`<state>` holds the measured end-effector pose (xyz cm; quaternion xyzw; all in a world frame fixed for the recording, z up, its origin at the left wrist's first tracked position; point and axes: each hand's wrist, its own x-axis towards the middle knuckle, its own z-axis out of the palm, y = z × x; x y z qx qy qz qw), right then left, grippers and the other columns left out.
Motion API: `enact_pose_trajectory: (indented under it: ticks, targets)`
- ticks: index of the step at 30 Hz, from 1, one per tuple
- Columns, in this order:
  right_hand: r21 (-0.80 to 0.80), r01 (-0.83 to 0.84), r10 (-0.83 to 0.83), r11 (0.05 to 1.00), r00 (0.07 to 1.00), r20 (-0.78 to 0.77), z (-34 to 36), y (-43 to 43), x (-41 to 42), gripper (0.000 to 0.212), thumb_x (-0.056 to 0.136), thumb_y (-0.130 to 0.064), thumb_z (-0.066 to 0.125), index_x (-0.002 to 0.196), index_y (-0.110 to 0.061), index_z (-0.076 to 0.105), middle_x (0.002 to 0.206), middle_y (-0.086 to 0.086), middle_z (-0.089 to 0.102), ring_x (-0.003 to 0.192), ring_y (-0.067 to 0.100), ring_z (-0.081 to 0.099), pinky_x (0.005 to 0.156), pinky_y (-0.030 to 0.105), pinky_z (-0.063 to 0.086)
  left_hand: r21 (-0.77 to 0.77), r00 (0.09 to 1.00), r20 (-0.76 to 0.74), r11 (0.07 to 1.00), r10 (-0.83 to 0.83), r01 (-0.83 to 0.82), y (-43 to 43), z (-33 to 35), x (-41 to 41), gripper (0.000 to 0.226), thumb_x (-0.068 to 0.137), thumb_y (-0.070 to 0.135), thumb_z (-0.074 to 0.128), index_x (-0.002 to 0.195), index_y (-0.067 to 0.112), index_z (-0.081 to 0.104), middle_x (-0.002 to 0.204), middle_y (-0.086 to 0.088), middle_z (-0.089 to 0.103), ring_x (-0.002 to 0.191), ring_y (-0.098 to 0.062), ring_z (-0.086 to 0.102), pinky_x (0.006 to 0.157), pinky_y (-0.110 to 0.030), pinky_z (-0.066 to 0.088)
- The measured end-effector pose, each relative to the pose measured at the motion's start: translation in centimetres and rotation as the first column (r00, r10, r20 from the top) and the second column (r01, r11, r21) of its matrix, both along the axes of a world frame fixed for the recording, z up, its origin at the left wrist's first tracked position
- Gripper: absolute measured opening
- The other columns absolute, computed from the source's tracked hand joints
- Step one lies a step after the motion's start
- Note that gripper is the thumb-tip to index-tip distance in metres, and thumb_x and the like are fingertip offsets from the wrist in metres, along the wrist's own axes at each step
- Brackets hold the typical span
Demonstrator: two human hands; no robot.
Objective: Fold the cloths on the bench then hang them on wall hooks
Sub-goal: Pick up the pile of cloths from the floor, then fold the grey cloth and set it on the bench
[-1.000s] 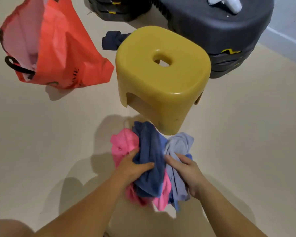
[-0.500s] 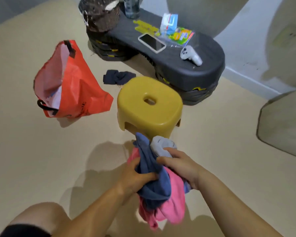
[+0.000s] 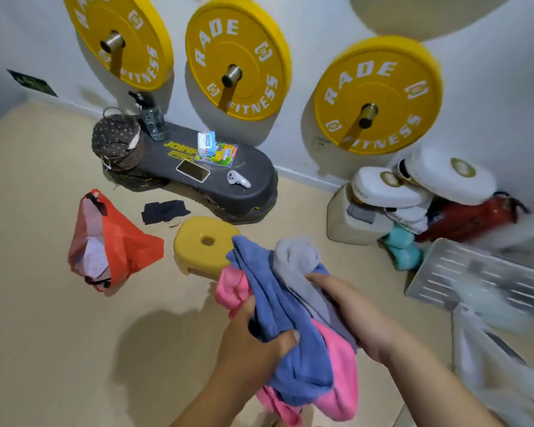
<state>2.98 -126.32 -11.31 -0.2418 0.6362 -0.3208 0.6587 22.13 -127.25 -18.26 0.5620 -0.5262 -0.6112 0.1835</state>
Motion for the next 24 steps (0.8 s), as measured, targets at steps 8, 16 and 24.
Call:
enact_pose_trajectory:
  ticks: [8,16,24]
  targets:
    - [-0.148,0.363,-0.392,0.920,0.859,-0.329,9.8,19.3,-2.0,0.025,0.103,-0.029,0.058,0.114,-0.049,0.066,0.123,-0.019,0.069,0.112,0.000,0.066,0.103,0.027,0.048,-0.169,0.885,-0.070,0.880,-0.461,0.445,9.8,11.0,-5.3,0.091,0.073,0.025,0.092,0.127,0.061,0.028,0.124,0.036,0.050,0.104,0.031,0.051,0.080,-0.001,0.045]
    - [-0.256,0.648,-0.681,0.717,0.573,-0.456,13.2,45.9,-4.8,0.030,0.090,-0.035,0.072,0.114,-0.051,0.066,0.118,-0.040,0.063,0.122,-0.012,0.055,0.103,0.016,0.041,-0.277,0.522,-0.080,0.522,-0.849,0.806,29.7,14.2,-14.9,0.080,0.076,0.027,0.084,0.136,0.060,0.044,0.131,0.035,0.058,0.122,0.015,0.054,0.102,-0.017,0.048]
    - [-0.288,0.814,-0.801,0.504,0.317,-0.507,15.0,70.0,-8.9,0.032,0.094,-0.034,0.068,0.118,-0.055,0.064,0.121,-0.044,0.059,0.125,-0.014,0.050,0.109,0.023,0.042,-0.333,0.263,-0.032,0.258,-0.964,0.907,52.4,15.8,-25.0,0.086,0.078,0.032,0.085,0.144,0.053,0.034,0.129,0.034,0.054,0.118,0.014,0.052,0.094,-0.002,0.042]
